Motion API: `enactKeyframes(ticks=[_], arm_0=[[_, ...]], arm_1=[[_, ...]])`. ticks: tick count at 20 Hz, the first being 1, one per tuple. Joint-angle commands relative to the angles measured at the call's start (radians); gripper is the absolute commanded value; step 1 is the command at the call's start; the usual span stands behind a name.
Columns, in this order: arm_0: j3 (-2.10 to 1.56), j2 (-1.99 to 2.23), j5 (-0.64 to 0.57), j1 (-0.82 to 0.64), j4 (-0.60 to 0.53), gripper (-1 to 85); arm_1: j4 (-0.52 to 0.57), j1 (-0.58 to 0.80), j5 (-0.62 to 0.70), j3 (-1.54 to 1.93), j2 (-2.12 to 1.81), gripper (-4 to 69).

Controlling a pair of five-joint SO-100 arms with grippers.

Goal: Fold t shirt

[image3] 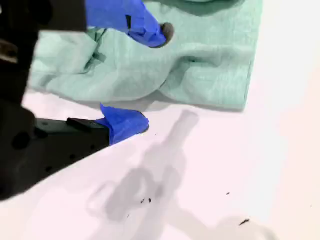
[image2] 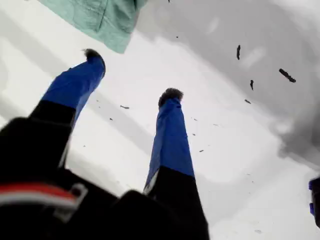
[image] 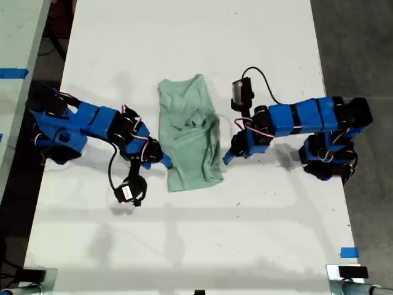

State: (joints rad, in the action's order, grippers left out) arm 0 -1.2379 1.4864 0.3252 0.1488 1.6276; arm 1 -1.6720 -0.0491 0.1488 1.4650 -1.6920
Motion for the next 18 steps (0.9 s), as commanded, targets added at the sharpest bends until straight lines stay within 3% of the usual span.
enactKeyframes(ticks=[1, 6, 11, 13, 14, 15, 16, 18], arm_0=[[0.161, -0.077, -0.048, 0.005, -0.008, 24.4], [0.156, -0.176, -0.066, 0.021, -0.064, 24.0], [0.161, -0.344, -0.075, 0.034, -0.187, 23.5], [0.163, -0.403, -0.083, 0.029, -0.238, 22.6], [0.163, -0.442, -0.095, 0.018, -0.259, 21.1], [0.181, -0.491, -0.124, 0.008, -0.275, 14.2], [0.201, -0.534, -0.106, -0.005, -0.262, 0.1], [0.215, -0.545, -0.103, -0.003, -0.261, -0.2]], arm_1=[[0.052, -0.011, -0.005, -0.089, 0.043, 27.9], [0.187, -0.018, -0.015, -0.055, 0.135, 28.7], [0.265, -0.041, -0.034, -0.055, 0.235, 27.6], [0.344, -0.057, -0.029, -0.04, 0.305, 25.8], [0.388, -0.06, -0.031, -0.026, 0.348, 23.8], [0.423, -0.061, -0.038, -0.015, 0.38, 20.3], [0.44, -0.063, -0.055, -0.006, 0.393, 3.0], [0.462, -0.069, -0.043, -0.006, 0.385, 1.3]])
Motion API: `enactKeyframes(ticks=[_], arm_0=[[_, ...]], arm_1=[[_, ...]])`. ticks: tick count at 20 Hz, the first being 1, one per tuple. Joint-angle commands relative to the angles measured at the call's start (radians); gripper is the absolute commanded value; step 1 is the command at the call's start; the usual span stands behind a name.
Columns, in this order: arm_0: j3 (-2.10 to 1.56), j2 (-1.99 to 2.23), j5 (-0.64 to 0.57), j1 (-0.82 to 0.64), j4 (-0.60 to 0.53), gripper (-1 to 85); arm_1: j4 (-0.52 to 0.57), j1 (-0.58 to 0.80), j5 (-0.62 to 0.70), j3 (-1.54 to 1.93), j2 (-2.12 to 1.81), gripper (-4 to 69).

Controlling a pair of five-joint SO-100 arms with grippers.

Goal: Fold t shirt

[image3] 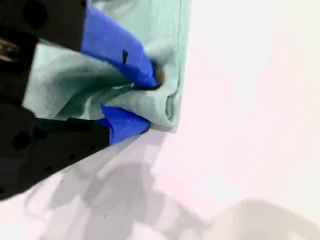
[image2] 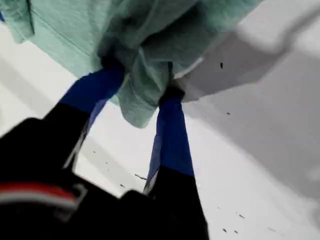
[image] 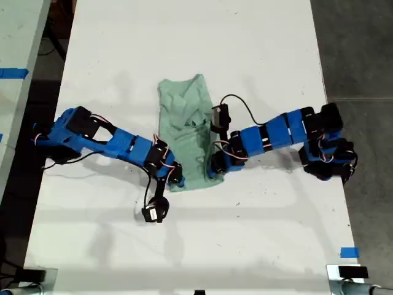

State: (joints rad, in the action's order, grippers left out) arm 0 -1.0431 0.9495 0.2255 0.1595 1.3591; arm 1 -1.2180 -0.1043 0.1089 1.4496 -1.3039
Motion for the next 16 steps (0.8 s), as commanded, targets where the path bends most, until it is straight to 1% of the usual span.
enactKeyframes(ticks=[1, 3, 5, 6, 8, 10, 13, 16], arm_0=[[0.025, 0.008, -0.003, -0.011, 0.029, -0.2], [0.075, 0.06, 0.003, 0.006, 0.129, -0.2], [0.132, 0.143, 0.006, 0.021, 0.238, -0.2], [0.127, 0.213, 0.005, 0.015, 0.27, -0.2], [0.086, 0.364, -0.029, -0.04, 0.279, -0.2], [0.051, 0.471, -0.092, -0.14, 0.281, -0.2], [0.026, 0.512, -0.213, -0.354, 0.281, -0.2], [0.026, 0.502, -0.293, -0.566, 0.281, -0.3]], arm_1=[[-0.003, -0.014, 0.006, -0.003, -0.015, 1.3], [-0.051, -0.018, 0.017, -0.044, -0.063, 1.4], [-0.216, 0.002, 0.04, -0.202, -0.064, 1.4], [-0.273, 0.037, 0.08, -0.27, -0.066, 1.4], [-0.359, 0.14, 0.198, -0.413, -0.071, 1.4], [-0.407, 0.259, 0.341, -0.555, -0.075, 1.4], [-0.397, 0.436, 0.512, -0.657, -0.098, 1.4], [-0.299, 0.58, 0.653, -0.647, -0.115, 1.4]])
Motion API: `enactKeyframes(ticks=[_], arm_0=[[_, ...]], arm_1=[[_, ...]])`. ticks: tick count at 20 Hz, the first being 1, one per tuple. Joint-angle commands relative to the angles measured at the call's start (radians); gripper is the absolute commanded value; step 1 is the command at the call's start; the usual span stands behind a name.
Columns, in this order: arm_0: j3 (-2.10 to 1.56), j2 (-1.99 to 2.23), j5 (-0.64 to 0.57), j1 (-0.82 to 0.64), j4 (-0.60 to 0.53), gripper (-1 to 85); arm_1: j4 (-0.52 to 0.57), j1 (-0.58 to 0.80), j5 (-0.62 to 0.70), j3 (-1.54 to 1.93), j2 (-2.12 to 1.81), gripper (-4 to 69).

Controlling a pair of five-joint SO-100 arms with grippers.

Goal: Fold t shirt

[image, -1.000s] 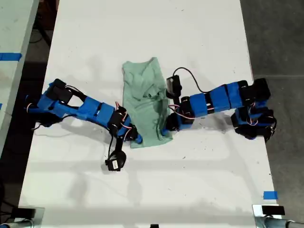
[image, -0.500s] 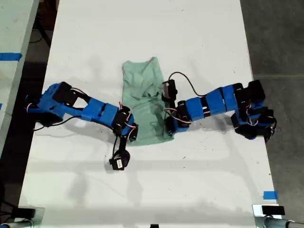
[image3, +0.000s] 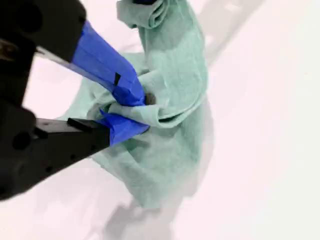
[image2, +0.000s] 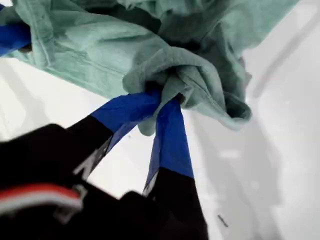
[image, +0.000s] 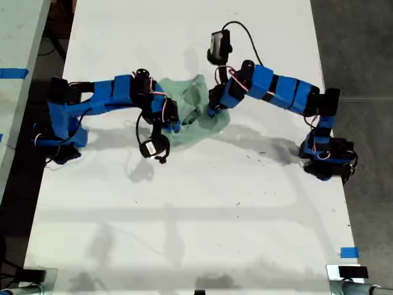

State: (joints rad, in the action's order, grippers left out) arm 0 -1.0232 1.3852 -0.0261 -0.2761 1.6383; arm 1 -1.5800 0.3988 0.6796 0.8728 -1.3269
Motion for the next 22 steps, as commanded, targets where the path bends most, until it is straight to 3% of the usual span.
enactKeyframes(ticks=[1, 7, 8, 9, 10, 14, 18, 19, 22], arm_0=[[0.006, 0.06, -0.06, -0.192, 0.002, -0.3], [-0.046, 0.048, -0.109, -0.408, 0.002, 2.0], [-0.067, 0.046, -0.103, -0.416, 0.002, 6.7], [-0.094, 0.044, -0.091, -0.42, 0.002, 9.0], [-0.107, 0.04, -0.092, -0.422, 0.002, 10.6], [-0.115, 0.028, -0.127, -0.442, 0.002, 11.9], [-0.13, 0.137, -0.192, -0.471, 0.002, 11.5], [-0.146, 0.195, -0.21, -0.465, 0.002, 11.0], [-0.206, 0.434, -0.212, -0.368, 0.002, 10.1]], arm_1=[[0.107, 0.117, 0.127, -0.06, -0.087, 1.5], [0.233, 0.23, 0.264, -0.071, -0.011, 1.5], [0.241, 0.23, 0.278, -0.067, 0.0, 10.9], [0.244, 0.232, 0.291, -0.071, 0.018, 30.8], [0.242, 0.238, 0.311, -0.08, 0.044, 41.6], [0.25, 0.27, 0.348, -0.077, 0.095, 27.2], [0.242, 0.298, 0.371, -0.109, 0.049, 20.4], [0.21, 0.308, 0.365, -0.103, 0.017, 19.8], [-0.02, 0.314, 0.282, -0.091, -0.153, 17.4]])
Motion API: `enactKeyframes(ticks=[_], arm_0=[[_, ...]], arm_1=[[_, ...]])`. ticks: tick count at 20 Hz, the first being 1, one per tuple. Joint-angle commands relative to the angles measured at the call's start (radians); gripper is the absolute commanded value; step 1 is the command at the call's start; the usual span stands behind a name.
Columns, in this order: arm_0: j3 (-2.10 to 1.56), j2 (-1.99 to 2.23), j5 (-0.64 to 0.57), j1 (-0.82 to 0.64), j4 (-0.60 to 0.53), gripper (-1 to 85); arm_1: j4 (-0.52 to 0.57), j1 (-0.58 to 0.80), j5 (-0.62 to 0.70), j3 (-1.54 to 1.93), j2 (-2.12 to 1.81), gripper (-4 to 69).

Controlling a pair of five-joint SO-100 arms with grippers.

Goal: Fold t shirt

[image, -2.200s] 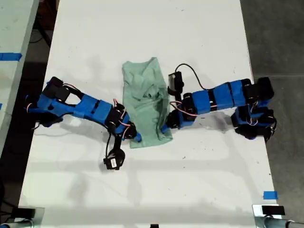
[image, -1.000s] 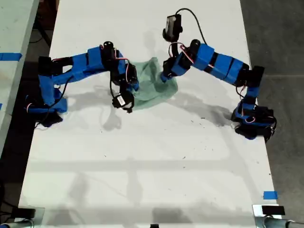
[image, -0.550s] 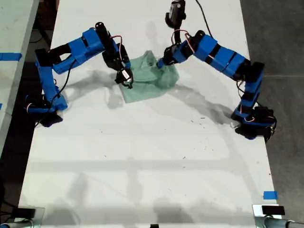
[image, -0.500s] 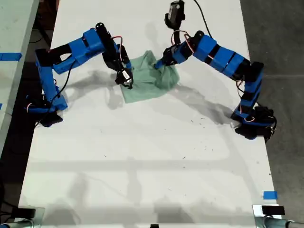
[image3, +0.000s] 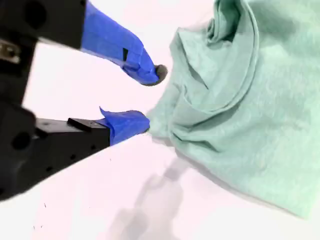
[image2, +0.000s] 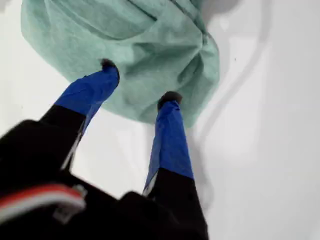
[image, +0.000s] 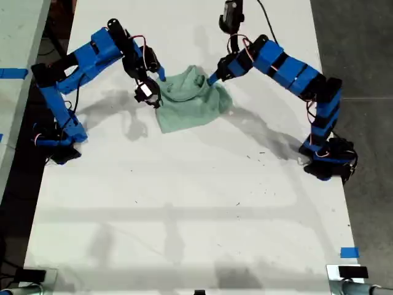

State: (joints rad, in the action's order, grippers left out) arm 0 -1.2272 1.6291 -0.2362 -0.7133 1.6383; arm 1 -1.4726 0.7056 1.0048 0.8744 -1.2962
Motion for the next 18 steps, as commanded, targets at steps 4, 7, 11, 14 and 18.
enactKeyframes(ticks=[4, 7, 11, 14, 18], arm_0=[[-0.133, 0.43, 0.094, 0.328, 0.002, 9.0], [-0.43, 0.597, 0.232, 0.537, -0.106, 2.8], [-0.959, 0.979, 0.38, 0.664, -0.322, 0.2], [-1.379, 1.305, 0.514, 0.735, -0.514, -0.1], [-1.758, 1.445, 0.563, 0.752, -0.752, -0.1]], arm_1=[[-0.262, -0.1, -0.232, 0.336, -0.667, 15.4], [-0.178, -0.256, -0.449, 0.937, -1.209, 14.3], [-0.089, -0.423, -0.635, 1.54, -1.741, 9.9], [-0.095, -0.506, -0.701, 1.873, -2.183, 5.4], [0.015, -0.566, -0.713, 2.118, -2.201, 6.3]])
